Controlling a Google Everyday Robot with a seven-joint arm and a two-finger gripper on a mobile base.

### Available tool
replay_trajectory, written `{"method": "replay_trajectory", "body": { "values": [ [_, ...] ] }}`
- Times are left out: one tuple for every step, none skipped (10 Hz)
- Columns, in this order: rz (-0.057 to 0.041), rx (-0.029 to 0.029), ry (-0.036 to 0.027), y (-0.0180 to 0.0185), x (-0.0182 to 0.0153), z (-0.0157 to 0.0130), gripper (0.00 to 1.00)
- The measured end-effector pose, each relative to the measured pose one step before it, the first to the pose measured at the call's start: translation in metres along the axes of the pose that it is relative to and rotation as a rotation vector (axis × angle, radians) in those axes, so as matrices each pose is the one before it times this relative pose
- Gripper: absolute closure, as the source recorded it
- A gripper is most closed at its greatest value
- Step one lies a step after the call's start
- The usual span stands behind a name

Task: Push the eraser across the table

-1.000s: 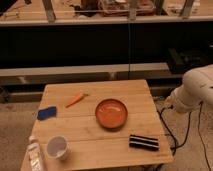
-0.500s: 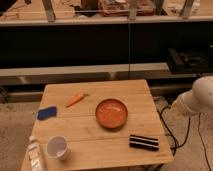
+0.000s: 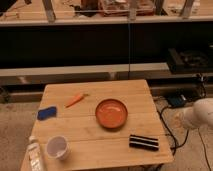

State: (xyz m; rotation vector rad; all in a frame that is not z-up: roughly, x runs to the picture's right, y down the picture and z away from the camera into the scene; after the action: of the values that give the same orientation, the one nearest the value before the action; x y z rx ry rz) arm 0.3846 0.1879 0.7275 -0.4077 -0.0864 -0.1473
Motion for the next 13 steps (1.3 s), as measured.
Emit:
{"method": "replay_trajectory", "body": {
  "values": [
    [0.00366,-0.00295,-0.00018,0.00754,-0.00083,0.00265,1.0],
    [-0.00026,-0.00343,0.00415,0.00548,-0.00051,-0.00016,1.0],
    [0.00465,-0.0049,-0.00203,0.00819,-0.00277,-0.00088,1.0],
    [0.01112,-0.0096,-0.00111,0.01191,-0.00199,-0.00021,1.0],
    [0.01201,-0.01292,-0.00056,0.00762,-0.00141,0.00196,1.0],
    [0.02109,-0.03169,-0.00325,0.01139,-0.00506,0.00766,1.0],
    [0.0088,-0.01463,-0.00176,0.0065,-0.00247,0.00301,1.0],
    [0.00708,-0.01206,0.00448,0.00717,-0.00106,0.00281,1.0],
    [0.00965,-0.01657,0.00136,0.01042,-0.00404,0.00652,1.0],
    [0.00298,-0.01077,-0.00147,0.00335,-0.00666,0.0047,1.0],
    [-0.00144,-0.00457,-0.00009,0.00014,-0.00447,0.00181,1.0],
    [0.00331,-0.00689,-0.00022,0.00229,-0.00431,0.0015,1.0],
    [0.0024,-0.01197,-0.0063,0.00224,-0.00838,0.00314,1.0]
  ]
}}
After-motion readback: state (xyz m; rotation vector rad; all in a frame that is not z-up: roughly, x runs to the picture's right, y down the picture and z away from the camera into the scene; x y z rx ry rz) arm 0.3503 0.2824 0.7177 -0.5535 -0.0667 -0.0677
